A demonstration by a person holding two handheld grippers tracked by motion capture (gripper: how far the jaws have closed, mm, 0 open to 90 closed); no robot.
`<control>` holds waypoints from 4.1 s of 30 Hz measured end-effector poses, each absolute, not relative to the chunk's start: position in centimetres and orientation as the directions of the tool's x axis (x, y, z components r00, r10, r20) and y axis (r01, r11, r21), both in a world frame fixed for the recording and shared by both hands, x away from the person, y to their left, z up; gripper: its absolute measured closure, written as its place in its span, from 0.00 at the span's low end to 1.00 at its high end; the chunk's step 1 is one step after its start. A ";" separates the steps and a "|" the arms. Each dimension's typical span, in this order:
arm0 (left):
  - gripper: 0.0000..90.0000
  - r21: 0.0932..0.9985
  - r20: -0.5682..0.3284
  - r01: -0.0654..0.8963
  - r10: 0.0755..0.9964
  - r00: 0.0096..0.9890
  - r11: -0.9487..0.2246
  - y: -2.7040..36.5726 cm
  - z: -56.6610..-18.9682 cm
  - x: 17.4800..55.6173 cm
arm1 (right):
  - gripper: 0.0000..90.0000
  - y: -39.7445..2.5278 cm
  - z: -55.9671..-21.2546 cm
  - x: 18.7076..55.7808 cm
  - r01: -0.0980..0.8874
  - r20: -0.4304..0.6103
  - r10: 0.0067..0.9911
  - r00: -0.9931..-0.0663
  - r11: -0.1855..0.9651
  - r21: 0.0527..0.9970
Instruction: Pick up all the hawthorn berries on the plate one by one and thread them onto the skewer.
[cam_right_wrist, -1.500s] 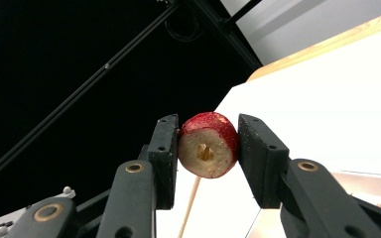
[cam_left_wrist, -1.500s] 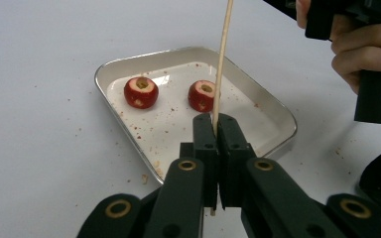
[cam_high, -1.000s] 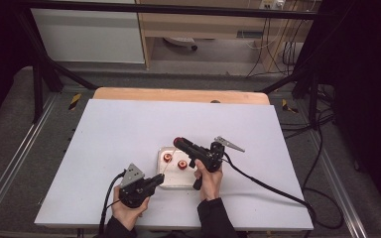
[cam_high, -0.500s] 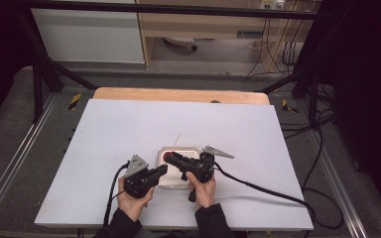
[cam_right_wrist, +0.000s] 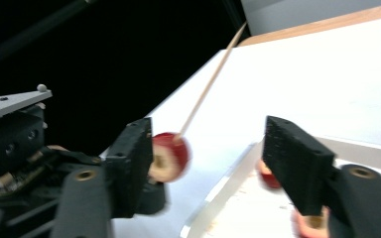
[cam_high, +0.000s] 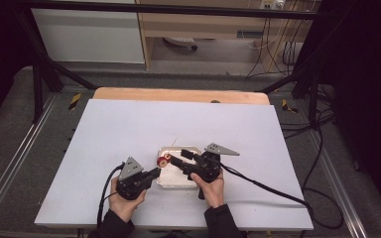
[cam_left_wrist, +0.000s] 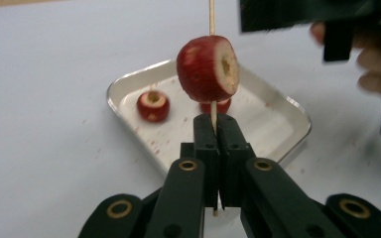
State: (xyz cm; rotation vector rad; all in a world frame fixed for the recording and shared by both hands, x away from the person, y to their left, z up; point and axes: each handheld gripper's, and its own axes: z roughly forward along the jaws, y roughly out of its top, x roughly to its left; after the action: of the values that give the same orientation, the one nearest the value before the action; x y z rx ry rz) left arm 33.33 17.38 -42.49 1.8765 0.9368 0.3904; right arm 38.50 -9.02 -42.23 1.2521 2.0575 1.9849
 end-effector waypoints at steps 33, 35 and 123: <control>0.98 0.793 -0.024 0.475 0.760 0.650 -0.381 23.0 -43.9 32.9 | 0.36 -6.1 -39.6 44.8 0.599 0.119 0.627 -0.770 0.647 0.471; 0.98 0.790 -0.025 0.481 0.763 0.646 -0.381 23.1 -43.9 32.9 | 0.39 -5.5 -39.9 45.1 0.601 0.117 0.625 -0.772 0.657 0.455; 0.98 0.838 -0.141 0.491 0.775 0.616 -0.238 19.7 -43.2 31.3 | 0.69 -8.8 -42.4 39.8 0.457 0.591 0.535 -0.603 -0.376 0.806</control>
State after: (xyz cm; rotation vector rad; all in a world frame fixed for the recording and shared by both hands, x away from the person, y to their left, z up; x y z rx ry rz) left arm 31.28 19.66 -43.18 1.8982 1.0089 0.3789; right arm 39.81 -8.79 -42.43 1.3719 1.7224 2.1614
